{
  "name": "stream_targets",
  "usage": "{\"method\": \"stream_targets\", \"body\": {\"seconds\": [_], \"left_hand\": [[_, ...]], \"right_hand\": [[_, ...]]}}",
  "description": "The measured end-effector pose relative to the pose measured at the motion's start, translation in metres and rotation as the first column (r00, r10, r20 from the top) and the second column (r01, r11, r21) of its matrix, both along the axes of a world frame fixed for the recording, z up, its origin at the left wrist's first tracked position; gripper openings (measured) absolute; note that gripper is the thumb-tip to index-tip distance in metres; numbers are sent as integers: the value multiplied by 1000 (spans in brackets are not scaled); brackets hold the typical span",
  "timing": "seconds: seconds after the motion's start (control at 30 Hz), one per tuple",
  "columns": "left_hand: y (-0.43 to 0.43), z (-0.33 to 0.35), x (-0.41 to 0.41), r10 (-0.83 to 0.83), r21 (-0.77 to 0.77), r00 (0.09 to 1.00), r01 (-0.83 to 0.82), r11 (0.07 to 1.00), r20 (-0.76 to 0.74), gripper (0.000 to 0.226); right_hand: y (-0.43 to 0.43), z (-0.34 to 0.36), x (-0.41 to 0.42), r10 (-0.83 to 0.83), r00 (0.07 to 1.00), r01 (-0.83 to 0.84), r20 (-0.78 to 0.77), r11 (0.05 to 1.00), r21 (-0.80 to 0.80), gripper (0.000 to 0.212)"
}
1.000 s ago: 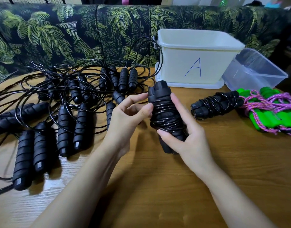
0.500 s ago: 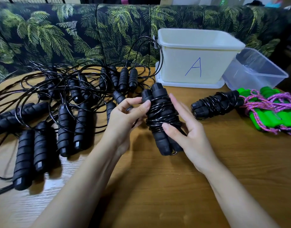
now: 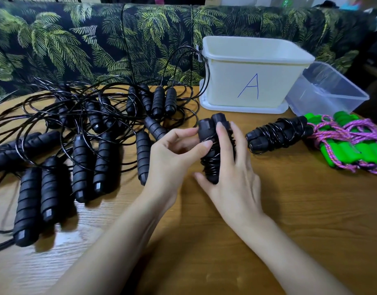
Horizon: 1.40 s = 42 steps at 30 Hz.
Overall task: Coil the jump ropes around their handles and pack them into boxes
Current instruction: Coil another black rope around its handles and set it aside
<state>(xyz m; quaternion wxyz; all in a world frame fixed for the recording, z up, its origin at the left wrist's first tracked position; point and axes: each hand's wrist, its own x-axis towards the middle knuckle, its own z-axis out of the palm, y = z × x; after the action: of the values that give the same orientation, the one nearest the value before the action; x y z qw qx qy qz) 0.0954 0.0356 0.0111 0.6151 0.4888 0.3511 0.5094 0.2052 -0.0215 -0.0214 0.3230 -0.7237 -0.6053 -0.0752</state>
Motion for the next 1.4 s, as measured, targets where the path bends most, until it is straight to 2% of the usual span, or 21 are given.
{"method": "stream_targets", "body": {"seconds": [0.07, 0.13, 0.23, 0.37, 0.47, 0.6, 0.8, 0.9, 0.97, 1.1, 1.2, 1.23, 1.3, 1.4], "left_hand": [[2, -1, -2, -45, 25, 999, 45, 999, -2, 31], [5, -1, -5, -77, 44, 997, 77, 996, -5, 33], [11, -3, -8, -97, 49, 995, 97, 994, -4, 35], [16, -7, -8, -76, 88, 997, 75, 993, -1, 33], [14, -9, -6, -18, 132, 1000, 17, 991, 10, 35], [9, -9, -1, 77, 231, 997, -69, 970, -24, 39], [9, -11, -1, -33, 253, 992, 64, 965, -124, 53], [12, -14, -3, -93, 223, 976, 136, 965, -196, 60], [13, -16, -4, -141, 191, 966, 183, 964, -217, 62], [16, -15, -8, -110, 139, 973, 140, 980, -205, 49], [23, -15, -14, -11, 257, 948, 98, 961, -319, 16], [23, -14, -15, 23, 301, 945, 81, 950, -328, 14], [23, -11, -19, 95, 356, 946, 24, 934, -311, 25], [24, -7, -21, 109, 375, 946, 14, 927, -306, 33]], "right_hand": [[0, 0, 6, 48, 997, -43, -68, 997, 70, 98], [1, 0, 11, 153, 959, -129, -238, 985, 112, 92], [3, 1, 15, 311, 833, -253, -457, 950, 185, 88], [-3, 7, 15, 402, 621, -323, -673, 913, 248, 78], [-5, 10, 14, 429, 543, -324, -722, 900, 291, 72], [-4, 10, 15, 430, 499, -303, -752, 900, 313, 65], [-2, 10, 18, 451, 473, -314, -757, 889, 334, 63], [-2, 9, 20, 472, 494, -335, -730, 878, 341, 63], [-1, 7, 22, 458, 551, -328, -697, 887, 324, 63], [1, 2, 31, 340, 787, -238, -515, 937, 255, 63], [0, 2, 37, 273, 890, -203, -365, 955, 218, 65], [-2, 3, 38, 267, 908, -207, -323, 956, 209, 64], [-4, 4, 37, 259, 945, -219, -200, 955, 201, 63], [-6, 5, 34, 251, 968, -246, -5, 953, 178, 66]]}}
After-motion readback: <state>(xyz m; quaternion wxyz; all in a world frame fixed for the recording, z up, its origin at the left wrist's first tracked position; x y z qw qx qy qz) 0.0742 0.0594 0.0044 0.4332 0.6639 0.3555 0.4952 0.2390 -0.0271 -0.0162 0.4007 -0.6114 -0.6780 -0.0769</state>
